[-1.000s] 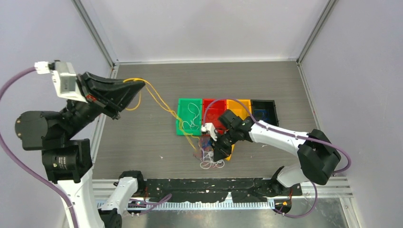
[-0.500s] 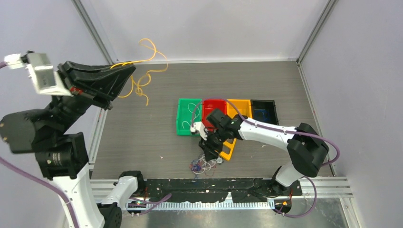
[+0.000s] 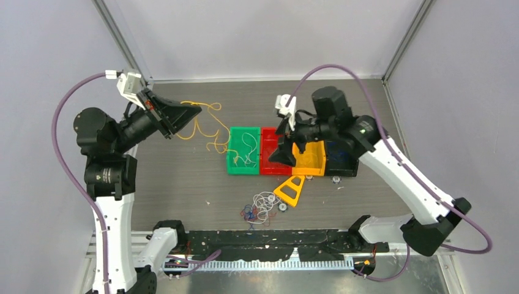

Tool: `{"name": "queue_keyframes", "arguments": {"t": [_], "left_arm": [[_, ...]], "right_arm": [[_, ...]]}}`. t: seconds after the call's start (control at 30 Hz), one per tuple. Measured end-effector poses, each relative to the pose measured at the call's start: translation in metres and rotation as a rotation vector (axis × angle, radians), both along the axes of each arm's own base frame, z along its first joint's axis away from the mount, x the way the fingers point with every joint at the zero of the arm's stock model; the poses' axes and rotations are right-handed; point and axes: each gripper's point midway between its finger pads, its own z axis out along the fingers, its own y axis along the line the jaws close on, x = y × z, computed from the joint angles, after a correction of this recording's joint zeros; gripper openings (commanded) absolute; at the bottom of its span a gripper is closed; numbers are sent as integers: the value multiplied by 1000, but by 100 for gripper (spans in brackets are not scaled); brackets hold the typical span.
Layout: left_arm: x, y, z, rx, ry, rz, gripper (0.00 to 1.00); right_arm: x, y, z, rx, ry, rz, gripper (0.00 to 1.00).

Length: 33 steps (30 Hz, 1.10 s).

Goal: Untangle the cables

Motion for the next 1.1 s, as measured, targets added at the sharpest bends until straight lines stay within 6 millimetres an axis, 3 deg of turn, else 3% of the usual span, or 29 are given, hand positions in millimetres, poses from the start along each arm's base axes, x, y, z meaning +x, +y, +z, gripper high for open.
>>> {"name": "queue_keyframes", "arguments": {"t": [0.2, 0.33, 0.4, 0.5, 0.63, 0.9, 1.1], "left_arm": [[-10, -19, -32, -1, 124, -103, 0], [-14, -31, -45, -13, 205, -165, 0], [-14, -35, -47, -24, 241, -196, 0], [-13, -43, -50, -52, 302, -251, 0], [-16, -54, -50, -81, 351, -328, 0], [-12, -60, -37, -140, 346, -392, 0], [-18, -59, -24, -158, 315, -436, 0]], "right_arm": [[5, -2, 95, 131, -206, -31, 95], [13, 19, 138, 207, -294, -36, 95], [11, 35, 148, 231, -313, -5, 95], [4, 63, 151, 252, -312, 55, 95], [-5, 94, 137, 248, -276, 130, 99], [-39, 131, 106, 233, -164, 271, 77], [-32, 137, 85, 195, -144, 212, 25]]}}
